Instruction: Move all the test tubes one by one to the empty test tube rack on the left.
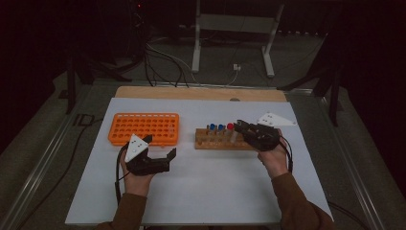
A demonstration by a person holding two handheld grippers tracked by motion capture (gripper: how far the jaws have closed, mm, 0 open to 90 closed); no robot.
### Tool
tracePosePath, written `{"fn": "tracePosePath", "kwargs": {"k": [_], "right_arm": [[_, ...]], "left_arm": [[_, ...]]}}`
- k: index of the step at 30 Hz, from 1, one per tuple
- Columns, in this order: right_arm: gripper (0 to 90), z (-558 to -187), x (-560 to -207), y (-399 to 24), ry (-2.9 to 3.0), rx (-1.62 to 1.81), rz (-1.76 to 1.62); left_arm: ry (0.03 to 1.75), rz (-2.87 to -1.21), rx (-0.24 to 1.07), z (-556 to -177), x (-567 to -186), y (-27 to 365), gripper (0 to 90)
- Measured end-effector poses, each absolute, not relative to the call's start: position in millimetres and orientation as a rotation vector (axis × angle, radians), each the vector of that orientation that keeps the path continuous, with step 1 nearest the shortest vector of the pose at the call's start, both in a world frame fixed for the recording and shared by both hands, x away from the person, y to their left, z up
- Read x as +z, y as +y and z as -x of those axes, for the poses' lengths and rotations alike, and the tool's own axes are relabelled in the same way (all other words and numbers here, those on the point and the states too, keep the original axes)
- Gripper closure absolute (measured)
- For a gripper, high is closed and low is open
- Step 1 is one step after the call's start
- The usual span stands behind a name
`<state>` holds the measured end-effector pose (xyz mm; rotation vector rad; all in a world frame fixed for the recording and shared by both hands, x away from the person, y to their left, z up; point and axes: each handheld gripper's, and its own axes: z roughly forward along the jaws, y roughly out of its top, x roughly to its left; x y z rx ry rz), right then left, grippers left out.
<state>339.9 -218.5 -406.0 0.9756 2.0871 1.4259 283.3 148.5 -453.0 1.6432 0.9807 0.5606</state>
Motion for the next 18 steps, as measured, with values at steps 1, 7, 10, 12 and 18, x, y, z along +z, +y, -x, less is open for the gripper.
{"fn": "tracePosePath", "kwargs": {"k": [1,7,10,12,18], "right_arm": [[76.1,-339.4,-406.3,-216.8,2.093,1.426,-0.969],[76.0,-336.8,-406.8,-205.6,2.121,1.437,-0.937],[76.0,-335.3,-408.2,-197.9,2.145,1.435,-0.916],[76.0,-334.5,-408.6,-192.7,2.159,1.436,-0.904],[76.0,-333.0,-410.6,-177.6,2.201,1.447,-0.875]], "left_arm": [[0.979,-1.645,0.553,-284.1,-452.2,146.5,0.6],[0.936,-1.666,0.538,-287.3,-446.7,132.1,1.7],[0.916,-1.673,0.531,-289.4,-444.4,124.3,2.2],[0.896,-1.683,0.526,-291.0,-443.3,118.4,2.6],[0.849,-1.718,0.489,-295.7,-443.6,101.4,7.0]]}}
